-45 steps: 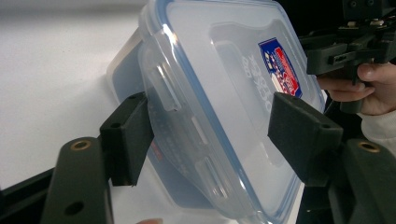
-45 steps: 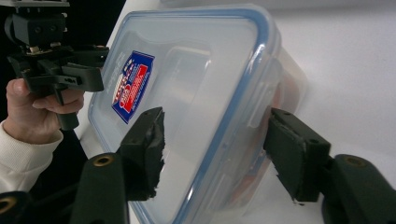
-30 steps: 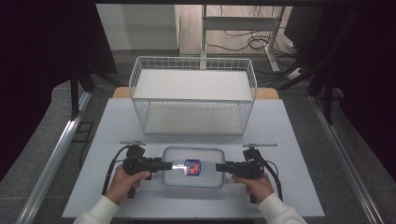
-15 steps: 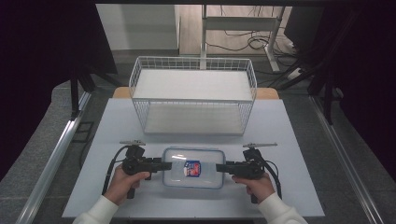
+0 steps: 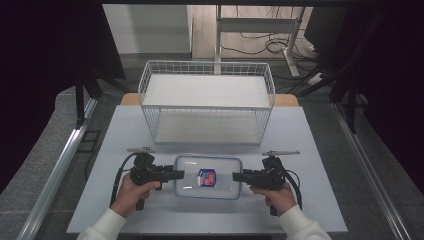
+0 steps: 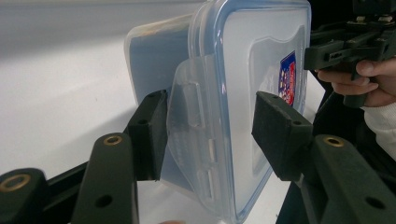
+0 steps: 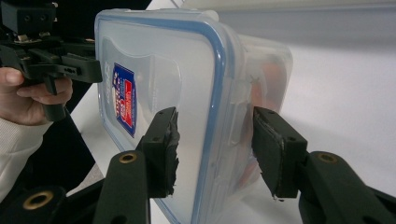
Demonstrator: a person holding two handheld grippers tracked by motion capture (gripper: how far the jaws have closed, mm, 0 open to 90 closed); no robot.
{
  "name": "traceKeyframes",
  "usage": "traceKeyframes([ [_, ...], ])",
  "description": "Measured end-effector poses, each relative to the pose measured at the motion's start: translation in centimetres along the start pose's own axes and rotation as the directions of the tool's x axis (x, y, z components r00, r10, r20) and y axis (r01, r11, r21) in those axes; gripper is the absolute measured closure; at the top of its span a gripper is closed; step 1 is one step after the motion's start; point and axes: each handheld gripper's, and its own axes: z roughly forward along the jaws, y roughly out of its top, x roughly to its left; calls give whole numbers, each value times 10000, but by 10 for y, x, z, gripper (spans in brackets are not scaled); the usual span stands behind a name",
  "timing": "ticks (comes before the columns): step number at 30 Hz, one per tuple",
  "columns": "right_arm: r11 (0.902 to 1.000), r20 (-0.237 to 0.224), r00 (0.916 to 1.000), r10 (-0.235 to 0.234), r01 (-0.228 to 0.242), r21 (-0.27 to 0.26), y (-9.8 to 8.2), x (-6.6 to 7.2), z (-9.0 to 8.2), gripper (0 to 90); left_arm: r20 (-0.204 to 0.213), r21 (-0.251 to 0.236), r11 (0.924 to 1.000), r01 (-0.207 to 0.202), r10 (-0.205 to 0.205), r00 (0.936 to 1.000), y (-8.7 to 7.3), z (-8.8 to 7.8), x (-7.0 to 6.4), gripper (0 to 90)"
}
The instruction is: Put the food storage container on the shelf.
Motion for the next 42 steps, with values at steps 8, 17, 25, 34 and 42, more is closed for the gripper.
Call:
traceKeyframes([
  [8,9993,24,9994,-357,358,-144,13,1,2,515,-50,-152,9999,31,-31,10000,6,-3,3,470],
  [17,9978,95,9981,-616,618,-238,38,-8,12,516,-109,-316,9995,16,-20,9999,32,2,23,468],
  [25,9966,167,9971,-738,744,-350,70,-27,28,515,3,-630,9980,60,-60,10000,58,12,51,471],
  [34,9968,296,9979,-577,592,-529,91,-50,44,514,-52,-673,9976,178,-182,9998,73,28,76,470],
  [42,9983,272,9991,-321,334,-471,94,-65,61,512,-135,-619,9970,471,-481,9988,72,35,92,464],
])
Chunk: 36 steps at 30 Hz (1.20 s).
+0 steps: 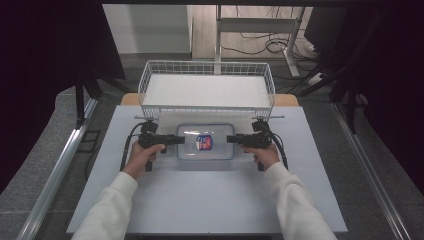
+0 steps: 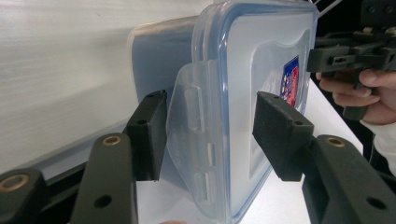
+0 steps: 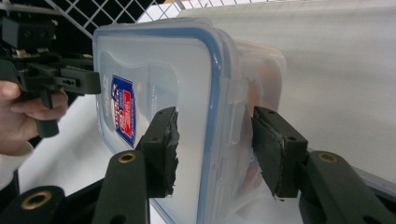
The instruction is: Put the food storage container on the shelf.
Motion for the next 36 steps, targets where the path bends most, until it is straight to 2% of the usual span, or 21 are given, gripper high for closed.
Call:
traceKeyframes([
  [3,9999,-113,9998,143,-144,-56,0,-3,2,512,76,-83,9999,120,-119,9999,0,0,2,467],
  [6,9993,-143,9994,304,-307,-202,0,-6,4,509,89,-232,9988,437,-435,9990,0,1,4,469],
  [8,9976,-161,9980,618,-622,-296,-1,-7,5,507,100,-343,9982,489,-485,9988,-1,3,4,463],
  [10,9952,-134,9957,915,-919,-349,-2,-8,5,507,-48,-432,9975,556,-558,9984,-1,5,3,453],
  [14,9911,-94,9925,1216,-1219,-534,-3,-10,7,505,-375,-579,9971,495,-517,9980,0,9,0,429],
  [16,9880,-100,9902,1392,-1396,-656,-3,-12,9,504,-310,-686,9939,860,-883,9956,-1,11,-2,420],
  [19,9854,23,9884,1521,-1514,-777,-3,-13,10,499,-400,-825,9926,892,-928,9949,-1,13,-1,411],
  [23,9829,247,9867,1606,-1576,-948,-4,-12,12,493,-634,-945,9929,724,-786,9949,-1,14,4,404],
  [26,9818,355,9859,1638,-1594,-1037,-5,-12,13,491,-593,-996,9912,872,-934,9939,-1,15,6,399],
  [30,9806,451,9845,1696,-1640,-1073,-6,-9,12,473,-712,-1014,9917,796,-870,9937,-1,15,5,397],
  [31,9816,552,9848,1649,-1584,-1062,-7,-7,12,452,-808,-1026,9919,747,-832,9933,-1,15,4,392],
  [32,9842,654,9871,1464,-1387,-1099,-8,-5,12,431,-884,-1122,9892,940,-1041,9906,-1,14,1,375],
  [33,9863,864,9877,1301,-1200,-1134,-8,-1,12,411,-714,-1109,9893,946,-1028,9921,-2,12,-3,355],
  [34,9879,1080,9877,1127,-997,-1192,-9,3,11,397,-1054,-1150,9917,566,-689,9920,-1,10,-5,346],
  [36,9911,1662,9843,599,-388,-1276,-11,13,7,383,-1730,-941,9950,-334,167,9848,-1,3,-15,308],
])
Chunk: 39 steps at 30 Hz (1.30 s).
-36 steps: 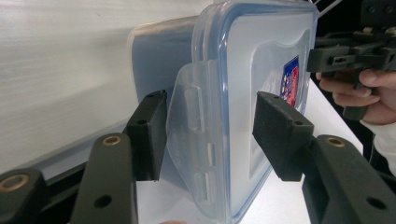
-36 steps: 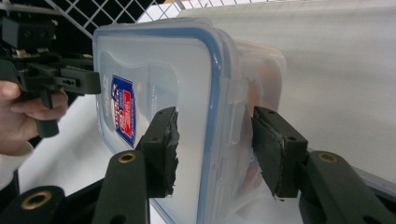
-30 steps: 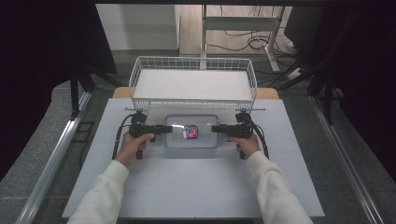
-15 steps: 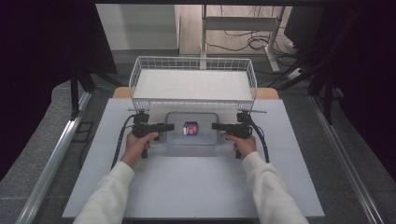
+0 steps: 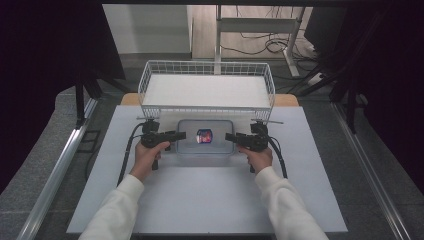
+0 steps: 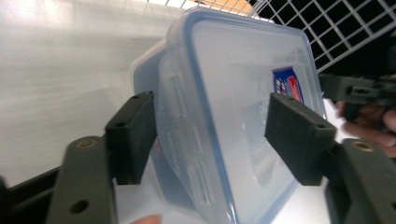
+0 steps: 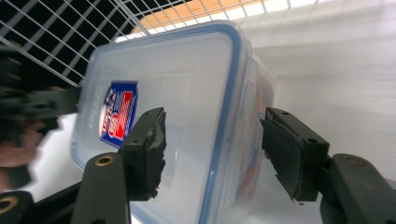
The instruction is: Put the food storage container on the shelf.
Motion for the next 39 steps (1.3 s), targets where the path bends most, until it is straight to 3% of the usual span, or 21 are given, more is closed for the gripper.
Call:
traceKeyframes([
  [3,9931,639,9919,-1098,1120,-332,-3,15,-13,360,-420,-111,9970,-771,766,9962,-3,-16,-16,271],
  [8,9735,599,9722,-2265,2279,-189,-13,30,-35,358,-378,-79,9897,-1427,1423,9891,-21,-43,-35,263],
  [12,9401,413,9393,-3407,3407,73,-30,39,-48,415,-433,152,9817,-1898,1903,9808,-42,-60,-44,260],
  [16,8949,302,8948,-4455,4441,438,-49,50,-55,499,-534,294,9781,-2061,2074,9768,-64,-74,-50,261],
  [19,8775,9,8793,-4762,4752,648,-59,57,-55,593,-560,602,9708,-2322,2355,9702,-82,-80,-57,261],
  [22,8645,-430,8704,-4905,4922,1018,-65,65,-47,718,-675,1049,9520,-2875,2953,9530,-98,-81,-66,262],
  [25,8495,-636,8584,-5091,5130,1231,-68,71,-39,815,-689,1373,9273,-3482,3597,9305,-106,-81,-77,262],
  [26,8459,-668,8555,-5135,5177,1284,-69,73,-37,840,-663,1404,9229,-3584,3700,9267,-107,-81,-79,261],
  [30,8341,-804,8471,-5254,5314,1479,-74,78,-29,883,-503,1366,9220,-3623,3717,9270,-109,-83,-83,259],
  [32,8321,-809,8461,-5269,5329,1536,-75,79,-25,885,-457,1359,9262,-3516,3603,9317,-110,-85,-83,259],
  [35,8330,-813,8481,-5235,5296,1605,-76,81,-18,886,-447,1354,9328,-3339,3424,9385,-111,-86,-82,260],
  [39,8346,-711,8507,-5208,5249,1668,-74,86,-2,887,-539,1321,9317,-3384,3477,9361,-111,-86,-82,261],
])
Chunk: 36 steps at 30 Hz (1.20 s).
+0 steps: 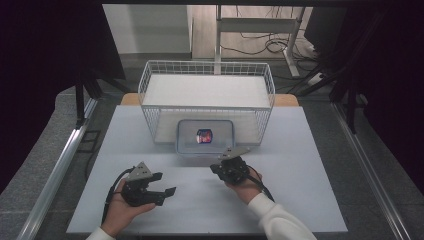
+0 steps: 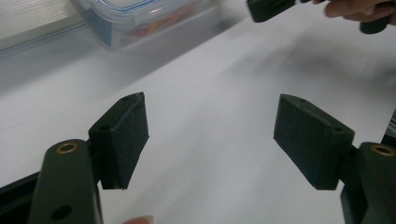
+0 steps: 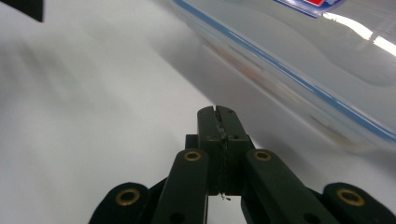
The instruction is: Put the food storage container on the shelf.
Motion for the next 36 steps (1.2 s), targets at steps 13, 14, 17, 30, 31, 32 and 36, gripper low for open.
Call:
traceKeyframes([
  [13,9990,510,9987,89,-110,425,14,0,46,888,-15,143,9999,20,-20,10000,0,2,0,257],
  [14,9988,563,9984,101,-128,478,13,0,49,888,-27,153,9999,9,-8,10000,-1,2,0,257],
  [17,9985,654,9977,159,-193,521,12,-3,53,888,-53,197,9998,-9,10,10000,-1,2,1,257],
  [30,9990,693,9966,440,-443,35,21,-9,52,889,-95,308,9995,33,-30,10000,-1,3,2,255],
  [31,9989,698,9964,478,-477,-31,22,-9,51,889,-88,309,9995,39,-36,10000,-1,3,2,255],
  [32,9986,695,9962,515,-509,-106,23,-10,50,889,-89,307,9995,44,-41,10000,-1,3,2,256],
  [36,9974,797,9948,630,-600,-395,29,-13,45,889,-93,315,9995,44,-41,9999,-1,3,2,255],
])
